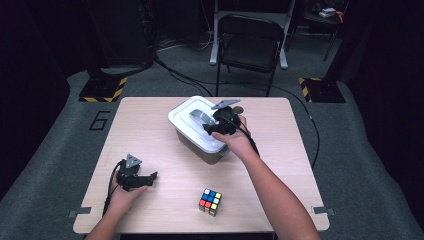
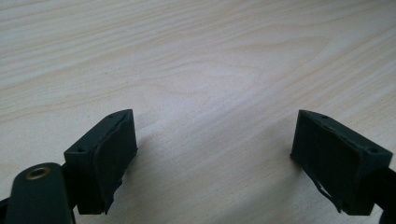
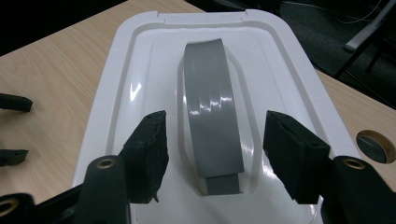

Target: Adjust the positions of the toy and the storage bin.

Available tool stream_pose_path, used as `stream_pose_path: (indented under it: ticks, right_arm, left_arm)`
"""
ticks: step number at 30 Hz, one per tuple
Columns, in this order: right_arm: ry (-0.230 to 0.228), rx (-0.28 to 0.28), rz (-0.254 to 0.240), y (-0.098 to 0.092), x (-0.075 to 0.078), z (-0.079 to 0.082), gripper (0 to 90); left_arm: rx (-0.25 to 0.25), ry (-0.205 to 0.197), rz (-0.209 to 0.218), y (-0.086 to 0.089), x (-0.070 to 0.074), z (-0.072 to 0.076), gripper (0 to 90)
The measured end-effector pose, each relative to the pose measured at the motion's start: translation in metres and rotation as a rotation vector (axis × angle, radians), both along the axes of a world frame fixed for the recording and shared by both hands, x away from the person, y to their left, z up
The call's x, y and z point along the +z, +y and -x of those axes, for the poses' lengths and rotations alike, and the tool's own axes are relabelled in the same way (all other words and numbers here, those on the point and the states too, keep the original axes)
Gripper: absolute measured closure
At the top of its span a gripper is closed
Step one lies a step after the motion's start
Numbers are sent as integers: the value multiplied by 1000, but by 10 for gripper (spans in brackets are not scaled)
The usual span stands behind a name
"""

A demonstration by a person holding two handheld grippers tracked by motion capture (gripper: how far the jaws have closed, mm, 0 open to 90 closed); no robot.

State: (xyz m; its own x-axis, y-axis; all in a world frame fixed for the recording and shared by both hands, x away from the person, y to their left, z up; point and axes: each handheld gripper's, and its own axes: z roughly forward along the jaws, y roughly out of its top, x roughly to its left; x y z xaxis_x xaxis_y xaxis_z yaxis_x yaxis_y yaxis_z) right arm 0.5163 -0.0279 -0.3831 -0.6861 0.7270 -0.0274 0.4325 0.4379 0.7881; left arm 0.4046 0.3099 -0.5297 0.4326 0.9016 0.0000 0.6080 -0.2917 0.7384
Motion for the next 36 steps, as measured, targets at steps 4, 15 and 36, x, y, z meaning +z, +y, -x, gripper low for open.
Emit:
stream_pose_path:
  ticks: [4,15,36]
  right_arm:
    - [3,-1,-7,3,-2,-4,433]
    - [-1,-8,27,10,-11,-11,603]
    - [19,92,74,0,-8,-2,669]
  left_arm:
    - [-2,1,0,0,0,0,139]
    - [5,-2,9,-1,0,0,139]
    - [5,-3,9,-1,0,0,139]
